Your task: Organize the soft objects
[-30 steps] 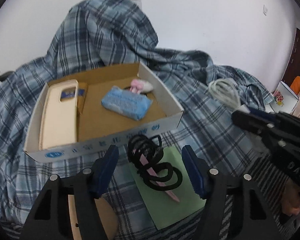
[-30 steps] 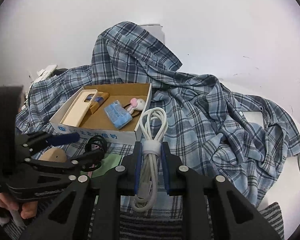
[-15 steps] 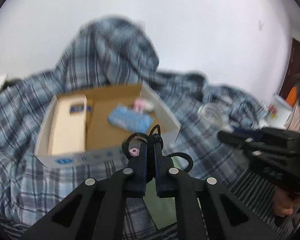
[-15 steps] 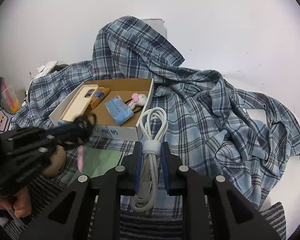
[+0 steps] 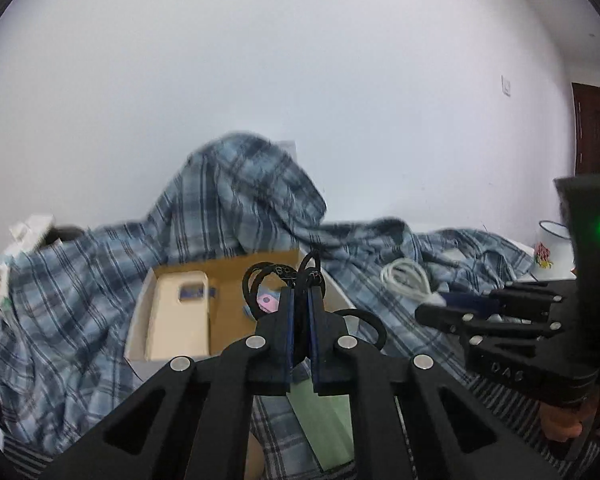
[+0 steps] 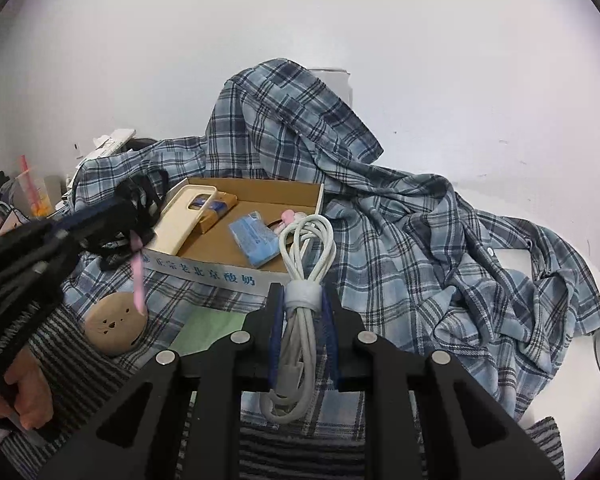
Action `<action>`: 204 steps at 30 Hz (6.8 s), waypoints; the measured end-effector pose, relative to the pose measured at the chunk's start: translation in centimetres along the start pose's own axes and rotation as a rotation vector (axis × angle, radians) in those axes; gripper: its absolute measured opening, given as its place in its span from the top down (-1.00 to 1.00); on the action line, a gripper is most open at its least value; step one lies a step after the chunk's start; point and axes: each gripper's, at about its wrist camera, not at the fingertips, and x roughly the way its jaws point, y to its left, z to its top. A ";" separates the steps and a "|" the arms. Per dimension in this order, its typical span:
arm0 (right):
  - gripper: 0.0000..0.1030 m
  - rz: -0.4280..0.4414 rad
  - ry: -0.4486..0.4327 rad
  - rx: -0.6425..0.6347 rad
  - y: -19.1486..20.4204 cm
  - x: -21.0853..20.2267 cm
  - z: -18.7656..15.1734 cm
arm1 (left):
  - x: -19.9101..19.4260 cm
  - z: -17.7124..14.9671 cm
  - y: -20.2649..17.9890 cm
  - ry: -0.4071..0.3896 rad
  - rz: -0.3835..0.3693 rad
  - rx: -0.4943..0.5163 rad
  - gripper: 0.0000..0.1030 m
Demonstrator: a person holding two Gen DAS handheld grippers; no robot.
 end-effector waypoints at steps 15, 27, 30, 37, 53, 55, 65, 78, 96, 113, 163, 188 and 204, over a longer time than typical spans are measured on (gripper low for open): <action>0.66 -0.017 -0.223 -0.024 2.5 -0.8 9.2 | -1.8 6.5 3.6 -0.194 0.093 0.006 0.86; 0.65 -0.022 -0.199 0.013 3.7 6.9 11.4 | 3.2 6.3 6.9 -0.192 0.118 -0.011 0.86; 0.65 -0.024 -0.147 -0.006 3.7 8.8 10.1 | 4.8 5.1 7.6 -0.139 0.112 -0.012 0.86; 0.65 -0.001 -0.055 -0.030 3.4 11.4 8.2 | 7.6 3.6 9.2 0.001 0.093 -0.095 0.86; 0.21 0.019 0.057 0.001 2.5 14.1 6.8 | 10.1 2.3 10.3 0.141 0.135 -0.147 0.21; -0.06 0.024 0.045 0.015 2.3 13.9 6.8 | 9.9 2.2 10.5 0.134 0.146 -0.158 -0.04; -0.06 0.024 0.024 0.017 2.1 13.4 6.8 | 9.0 2.3 10.3 0.089 0.158 -0.138 -0.04; -0.06 -0.004 -0.017 0.077 1.7 8.9 8.9 | 2.8 5.6 9.8 -0.060 0.189 -0.100 -0.04; -0.06 0.016 -0.061 0.060 4.8 -2.2 3.2 | -8.1 1.6 9.9 -0.060 0.145 -0.176 -0.29; -0.57 -0.069 -0.030 -0.051 8.1 -0.6 -2.3 | -8.4 -2.8 9.5 -0.123 0.132 -0.183 -1.00; -0.88 0.035 0.483 0.152 7.4 5.7 -2.3 | -8.0 -3.3 10.0 -0.113 0.181 -0.208 -1.00; -0.34 -0.098 0.419 0.051 7.7 5.7 -3.2 | -7.7 -3.3 9.9 -0.100 0.178 -0.193 -1.00; -0.33 -0.115 0.102 -0.017 3.3 0.4 -1.5 | -2.7 -3.2 10.5 0.184 0.003 -0.171 -1.00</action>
